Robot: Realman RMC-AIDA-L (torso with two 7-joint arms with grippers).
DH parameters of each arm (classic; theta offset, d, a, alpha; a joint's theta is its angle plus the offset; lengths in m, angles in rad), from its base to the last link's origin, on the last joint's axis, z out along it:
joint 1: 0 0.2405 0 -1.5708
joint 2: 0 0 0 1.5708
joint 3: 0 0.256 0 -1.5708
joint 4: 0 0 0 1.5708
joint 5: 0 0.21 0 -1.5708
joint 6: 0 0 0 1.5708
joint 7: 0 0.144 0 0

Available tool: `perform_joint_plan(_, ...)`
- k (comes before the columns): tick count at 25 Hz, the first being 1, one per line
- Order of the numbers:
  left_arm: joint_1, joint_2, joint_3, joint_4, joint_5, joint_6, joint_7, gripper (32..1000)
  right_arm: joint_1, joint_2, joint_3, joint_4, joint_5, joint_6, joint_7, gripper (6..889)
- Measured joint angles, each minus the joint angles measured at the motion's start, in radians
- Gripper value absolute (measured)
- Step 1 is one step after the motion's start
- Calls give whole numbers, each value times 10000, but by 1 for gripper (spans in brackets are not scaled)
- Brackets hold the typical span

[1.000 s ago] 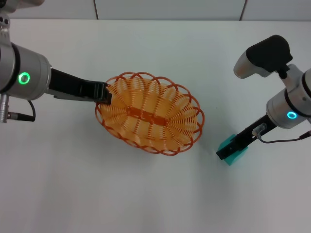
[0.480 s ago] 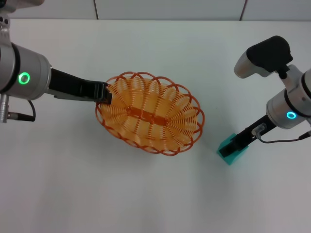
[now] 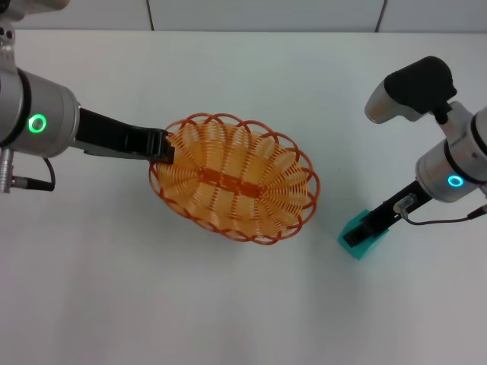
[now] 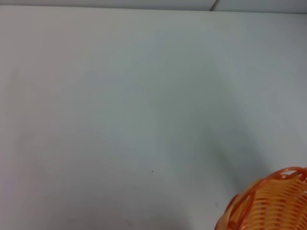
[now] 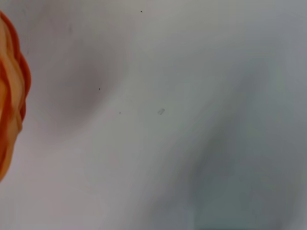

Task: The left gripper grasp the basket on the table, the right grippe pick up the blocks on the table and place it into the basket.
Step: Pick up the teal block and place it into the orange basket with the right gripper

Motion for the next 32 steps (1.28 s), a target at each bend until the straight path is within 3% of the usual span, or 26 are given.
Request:
perform_joint_plan(13,16,0,0,0,0,-3,8,84,-27,-16,9,-45,8,12,0,514)
perform_joint_plan(17,50,6,0,-9,1,56,18,84,-257,-21,126,-826,8,298,80,514)
perform_joint_plan(19,58,8,0,-13,1,65,19,84,-474,-29,304,-1692,-21,575,186,515)
perform_joint_plan(24,64,12,-24,-30,1,72,40,84,-1202,-34,1248,-4945,-86,1632,521,514)
perform_joint_plan(25,63,13,-26,-31,0,74,42,84,-1384,-33,1390,-5724,-87,1812,602,513)
perform_joint_plan(26,63,14,-29,-31,-1,78,42,84,-1648,-31,1617,-7224,-55,2162,715,513)
perform_joint_plan(27,62,16,-32,-31,-1,82,43,84,-1648,-31,1617,-7224,-55,2162,715,513)
perform_joint_plan(29,62,23,-40,-31,0,88,46,84,-1841,-12,1716,-8518,2,2452,740,513)
perform_joint_plan(32,62,28,-45,-31,0,90,54,84,-1998,24,1525,-10020,327,2877,748,514)
